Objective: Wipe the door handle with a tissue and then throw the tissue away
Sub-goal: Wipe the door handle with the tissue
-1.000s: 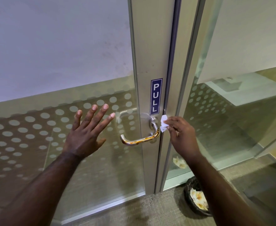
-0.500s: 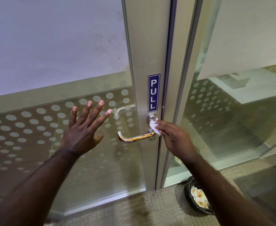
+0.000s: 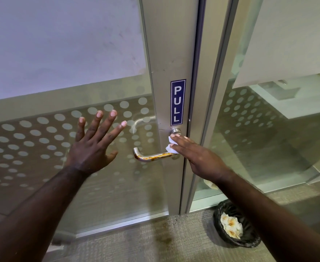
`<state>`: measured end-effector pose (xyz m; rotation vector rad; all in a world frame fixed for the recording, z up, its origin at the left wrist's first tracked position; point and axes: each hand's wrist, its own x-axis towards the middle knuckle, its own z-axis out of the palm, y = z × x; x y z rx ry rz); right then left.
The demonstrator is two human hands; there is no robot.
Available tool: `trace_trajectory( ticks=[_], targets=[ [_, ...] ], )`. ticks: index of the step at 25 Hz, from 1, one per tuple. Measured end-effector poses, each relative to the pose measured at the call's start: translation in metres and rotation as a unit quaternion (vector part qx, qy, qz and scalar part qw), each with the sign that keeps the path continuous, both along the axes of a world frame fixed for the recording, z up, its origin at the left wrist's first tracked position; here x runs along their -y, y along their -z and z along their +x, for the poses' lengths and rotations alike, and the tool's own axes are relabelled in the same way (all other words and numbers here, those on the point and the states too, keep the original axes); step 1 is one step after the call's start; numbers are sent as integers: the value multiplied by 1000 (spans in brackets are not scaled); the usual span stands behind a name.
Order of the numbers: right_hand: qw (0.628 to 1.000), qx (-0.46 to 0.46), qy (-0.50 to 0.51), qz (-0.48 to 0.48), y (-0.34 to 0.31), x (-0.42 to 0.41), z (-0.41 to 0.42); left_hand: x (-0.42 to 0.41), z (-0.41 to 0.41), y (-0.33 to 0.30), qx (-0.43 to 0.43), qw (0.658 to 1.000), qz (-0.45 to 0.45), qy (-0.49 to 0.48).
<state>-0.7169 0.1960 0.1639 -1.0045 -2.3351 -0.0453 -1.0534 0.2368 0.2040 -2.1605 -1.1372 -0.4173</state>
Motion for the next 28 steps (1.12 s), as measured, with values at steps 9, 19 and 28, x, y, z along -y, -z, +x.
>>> trace_trajectory(
  ticks=[9,19,28],
  targets=[
    [994,58,-87,38,-4,-23,17,1,2,0,-2,1000,0,-10],
    [998,5,-19,66,7,-6,-3,1,2,0,-2,1000,-6,-15],
    [997,12,23,67,30,16,-26,-6,-1,7,-9,999,40,-1]
  ],
)
